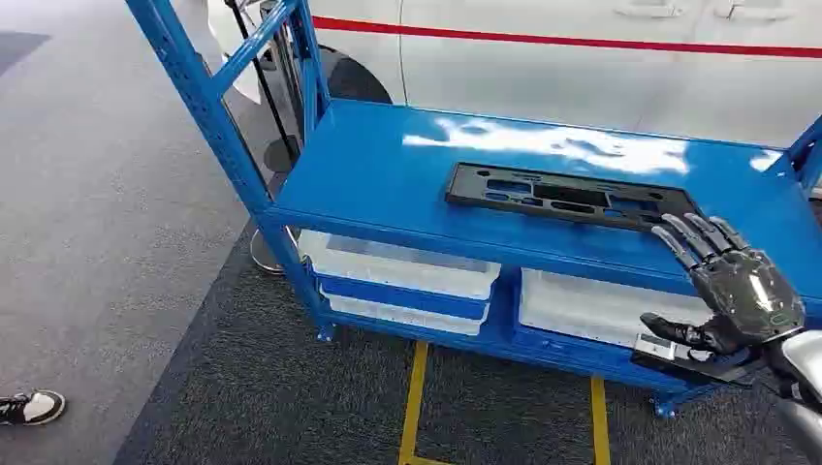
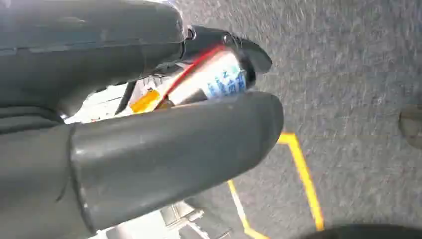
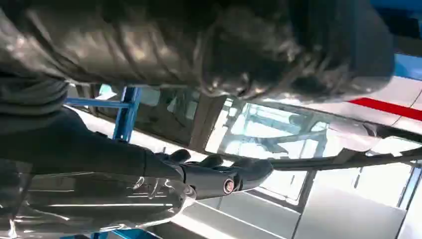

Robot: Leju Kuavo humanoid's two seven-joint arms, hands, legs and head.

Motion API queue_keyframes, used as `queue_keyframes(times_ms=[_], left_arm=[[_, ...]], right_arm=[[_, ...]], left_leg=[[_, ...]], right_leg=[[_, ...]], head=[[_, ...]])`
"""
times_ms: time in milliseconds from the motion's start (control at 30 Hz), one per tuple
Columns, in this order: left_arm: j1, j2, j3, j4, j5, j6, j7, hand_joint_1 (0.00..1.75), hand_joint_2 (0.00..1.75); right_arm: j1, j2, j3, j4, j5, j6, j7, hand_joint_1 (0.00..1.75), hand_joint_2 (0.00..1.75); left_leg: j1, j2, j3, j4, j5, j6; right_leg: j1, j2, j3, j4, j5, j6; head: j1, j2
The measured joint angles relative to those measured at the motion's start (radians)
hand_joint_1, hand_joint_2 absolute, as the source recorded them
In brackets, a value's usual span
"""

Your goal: Take the parts from the cabinet and place them on the table.

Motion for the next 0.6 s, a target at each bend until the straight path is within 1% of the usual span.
queue_keyframes(times_ms=[33, 67, 100, 133, 167, 200, 233, 267, 300, 333, 367, 400, 433, 467, 500, 533, 567, 600], left_arm=[[0.0, 0.0, 0.0, -0.002, 0.0, 0.0, 0.0, 0.0, 0.0], [0.002, 0.0, 0.0, -0.002, 0.0, -0.002, 0.0, 0.0, 0.0], [0.004, 0.0, -0.002, -0.003, 0.0, -0.004, 0.0, 0.0, 0.0], [0.004, 0.0, -0.003, -0.003, 0.0, -0.005, 0.0, 0.0, 0.0], [0.004, 0.0, -0.005, -0.003, 0.0, -0.005, 0.0, 0.0, 0.0], [0.006, 0.003, -0.006, -0.002, 0.0, -0.005, 0.0, 0.0, 0.0], [0.006, 0.003, -0.006, -0.003, 0.0, -0.005, 0.0, 0.0, 0.0], [0.001, 0.003, -0.007, -0.003, 0.0, -0.005, -0.001, 0.0, 0.0], [0.001, 0.003, -0.007, -0.003, 0.001, -0.005, -0.001, 0.0, 0.0], [0.001, 0.003, -0.007, -0.003, 0.001, -0.005, -0.001, 0.0, 0.0], [-0.001, 0.003, -0.007, -0.003, 0.001, -0.005, -0.001, 0.0, 0.0], [0.003, 0.003, -0.008, -0.003, 0.002, -0.005, -0.002, 0.0, 0.0], [0.004, 0.003, -0.008, -0.003, 0.003, -0.006, -0.003, 0.0, 0.0], [0.003, 0.003, -0.009, -0.003, 0.003, -0.006, -0.003, 0.0, 0.0], [0.002, 0.003, -0.009, -0.003, 0.003, -0.007, -0.003, 0.0, 0.0], [0.002, 0.002, -0.009, -0.003, 0.003, -0.007, -0.005, 0.0, 0.0], [0.001, 0.002, -0.01, -0.004, 0.003, -0.008, -0.006, 0.0, 0.0], [0.001, 0.001, -0.011, -0.004, 0.003, -0.008, -0.006, 0.0, 0.0]], right_arm=[[0.001, 0.0, 0.002, 0.001, 0.0, 0.0, 0.0, 0.0, 0.0], [0.004, 0.0, 0.003, 0.002, 0.0, 0.0, 0.0, 0.0, 0.0], [0.005, 0.001, 0.003, 0.002, 0.0, -0.002, 0.0, 0.0, 0.0], [0.004, 0.001, 0.003, 0.002, 0.0, -0.003, 0.002, 0.0, 0.0], [0.004, 0.001, 0.002, 0.002, 0.0, -0.007, 0.004, 0.0, 0.0], [0.006, 0.002, 0.001, 0.002, 0.0, -0.011, 0.01, 0.0, 0.0], [0.006, 0.002, 0.002, 0.002, 0.0, -0.015, 0.011, 0.0, 0.0], [0.012, 0.003, 0.001, 0.002, 0.0, -0.017, 0.015, 0.0, 0.0], [0.018, 0.003, 0.001, 0.002, 0.0, -0.018, 0.017, 0.0, 0.0], [0.019, 0.003, 0.001, 0.0, 0.0, -0.019, 0.019, 0.0, 0.0], [0.022, 0.003, -0.001, -0.002, 0.0, -0.019, 0.02, 0.0, 0.0], [0.023, 0.003, -0.006, -0.003, 0.0, -0.022, 0.021, 0.0, 0.0], [0.022, 0.003, -0.008, -0.003, 0.0, -0.024, 0.022, 0.0, 0.0], [0.025, 0.003, -0.008, -0.003, 0.0, -0.025, 0.023, 0.0, 0.0], [0.032, 0.003, -0.008, -0.003, 0.001, -0.025, 0.023, 0.0, 0.0], [0.041, 0.003, -0.007, -0.003, 0.001, -0.026, 0.023, 0.0, 0.0], [0.046, 0.004, -0.007, -0.003, 0.001, -0.026, 0.023, 0.0, 0.0], [0.048, 0.006, -0.007, -0.003, 0.001, -0.026, 0.023, 0.0, 0.0]], left_leg=[[0.0, 0.002, -0.033, 0.043, -0.002, -0.001], [0.0, 0.003, -0.049, 0.047, 0.022, 0.001], [0.0, 0.003, -0.04, 0.001, 0.072, 0.005], [0.0, 0.004, -0.013, -0.073, 0.128, 0.011], [-0.002, 0.004, 0.02, -0.16, 0.183, 0.019], [-0.007, 0.007, 0.041, -0.201, 0.184, 0.028], [-0.015, 0.006, 0.046, -0.216, 0.184, 0.032], [-0.016, 0.007, 0.05, -0.229, 0.173, 0.035], [-0.018, 0.005, 0.047, -0.229, 0.172, 0.037], [-0.018, 0.004, 0.05, -0.234, 0.171, 0.041], [-0.006, 0.004, 0.071, -0.259, 0.175, 0.049], [-0.009, 0.004, 0.086, -0.269, 0.175, 0.051], [-0.009, 0.005, 0.094, -0.274, 0.172, 0.058], [-0.009, 0.004, 0.097, -0.274, 0.168, 0.064], [-0.011, 0.004, 0.101, -0.273, 0.162, 0.068], [-0.013, 0.002, 0.107, -0.273, 0.156, 0.071], [-0.014, -0.001, 0.114, -0.271, 0.151, 0.07], [-0.014, -0.004, 0.122, -0.269, 0.143, 0.069]], right_leg=[[0.001, -0.001, 0.005, 0.0, -0.004, 0.0], [0.001, -0.002, 0.013, 0.0, -0.01, 0.0], [0.002, -0.002, 0.024, 0.0, -0.018, 0.002], [0.002, -0.002, 0.035, 0.0, -0.025, 0.003], [0.002, -0.002, 0.047, -0.001, -0.033, 0.005], [0.0, -0.004, 0.049, -0.007, -0.039, 0.009], [0.006, -0.002, 0.05, -0.006, -0.04, 0.015], [0.005, -0.003, 0.046, -0.009, -0.038, 0.021], [0.003, -0.004, 0.048, -0.014, -0.038, 0.027], [0.004, -0.006, 0.054, -0.024, -0.038, 0.034], [0.003, -0.006, 0.062, -0.028, -0.047, 0.041], [0.002, -0.005, 0.063, -0.009, -0.053, 0.042], [0.002, -0.002, 0.032, 0.046, -0.077, 0.041], [0.005, 0.001, -0.017, 0.127, -0.107, 0.042], [0.006, 0.002, -0.067, 0.204, -0.13, 0.044], [0.005, 0.003, -0.114, 0.266, -0.138, 0.045], [0.005, 0.002, -0.135, 0.278, -0.119, 0.046], [0.006, 0.003, -0.131, 0.246, -0.078, 0.045]], head=[[0.0, 0.0], [0.0, 0.0], [0.0, 0.0], [0.0, 0.0], [0.0, 0.0], [0.001, 0.0], [0.0, 0.0], [0.0, 0.0], [0.0, 0.0], [0.0, 0.0], [0.0, 0.0], [0.001, 0.0], [0.001, 0.0], [0.001, 0.0], [0.001, 0.0], [0.002, 0.0], [0.001, 0.0], [0.001, 0.0]])
